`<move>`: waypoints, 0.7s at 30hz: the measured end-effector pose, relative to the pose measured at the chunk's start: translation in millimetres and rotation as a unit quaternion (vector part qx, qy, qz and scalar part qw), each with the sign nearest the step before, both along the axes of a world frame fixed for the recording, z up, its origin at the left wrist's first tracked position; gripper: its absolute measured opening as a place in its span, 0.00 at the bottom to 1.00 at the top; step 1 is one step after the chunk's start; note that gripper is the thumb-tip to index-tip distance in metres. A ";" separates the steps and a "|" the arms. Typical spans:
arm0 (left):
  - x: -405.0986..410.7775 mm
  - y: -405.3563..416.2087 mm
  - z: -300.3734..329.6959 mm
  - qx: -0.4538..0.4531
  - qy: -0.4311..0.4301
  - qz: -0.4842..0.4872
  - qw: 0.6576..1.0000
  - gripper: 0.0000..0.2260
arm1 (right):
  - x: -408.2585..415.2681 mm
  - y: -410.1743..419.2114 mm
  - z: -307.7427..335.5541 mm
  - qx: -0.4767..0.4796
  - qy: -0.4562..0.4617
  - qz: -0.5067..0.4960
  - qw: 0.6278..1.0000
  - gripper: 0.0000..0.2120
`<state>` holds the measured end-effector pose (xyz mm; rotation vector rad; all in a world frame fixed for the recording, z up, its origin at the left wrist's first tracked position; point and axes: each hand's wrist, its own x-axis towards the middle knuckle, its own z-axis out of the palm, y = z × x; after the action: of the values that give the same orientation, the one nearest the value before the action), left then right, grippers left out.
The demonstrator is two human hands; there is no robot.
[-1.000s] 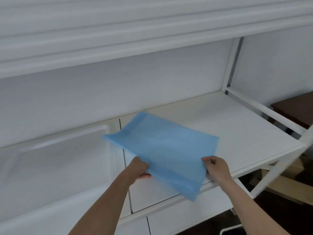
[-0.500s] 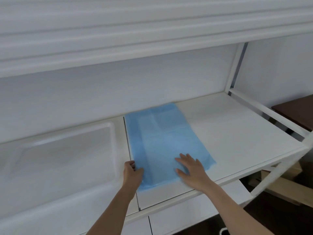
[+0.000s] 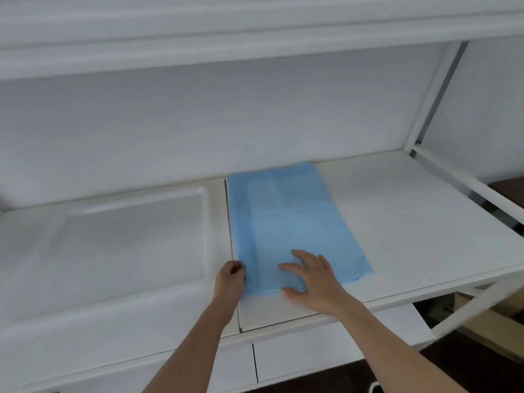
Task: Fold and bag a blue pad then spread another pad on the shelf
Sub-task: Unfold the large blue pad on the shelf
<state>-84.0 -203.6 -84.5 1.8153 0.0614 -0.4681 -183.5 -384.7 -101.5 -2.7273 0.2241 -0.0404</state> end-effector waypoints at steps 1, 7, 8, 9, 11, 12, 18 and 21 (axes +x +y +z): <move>-0.3 1.3 -0.8 -0.005 0.002 0.003 1.000 0.06 | -2.4 1.9 -5.9 -0.007 -0.023 -0.002 1.000 0.31; -0.7 -0.3 -4.3 -0.016 -0.002 0.023 1.000 0.03 | -0.7 -1.1 -23.1 -0.041 -0.123 -0.008 0.992 0.26; -2.4 -0.8 -5.3 -0.013 -0.001 0.025 1.000 0.05 | -2.2 -1.1 -23.8 -0.033 -0.122 -0.005 0.992 0.26; -4.3 -1.3 -5.0 -0.013 0.002 0.026 1.000 0.08 | -4.3 -1.2 -24.5 -0.023 -0.125 -0.004 0.992 0.25; -7.3 -1.6 -3.5 -0.020 0.011 0.037 0.999 0.14 | -5.8 -1.7 -25.1 -0.014 -0.133 -0.003 0.991 0.23; -8.0 -1.3 -3.7 -0.029 0.017 0.043 0.999 0.16 | -5.3 -2.2 -25.5 -0.015 -0.133 -0.003 0.991 0.23; -15.4 -7.7 -1.2 -0.075 0.030 0.088 0.993 0.12 | -2.7 -3.1 -29.6 0.010 -0.162 -0.018 0.987 0.15; -17.6 -9.2 0.5 -0.024 0.016 0.117 0.993 0.14 | -1.7 -6.2 -31.2 0.103 -0.182 -0.039 0.977 0.17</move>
<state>-101.7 -212.8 -84.0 1.7274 0.2808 -0.3291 -185.2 -390.9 -132.7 -2.4486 0.2142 -0.5041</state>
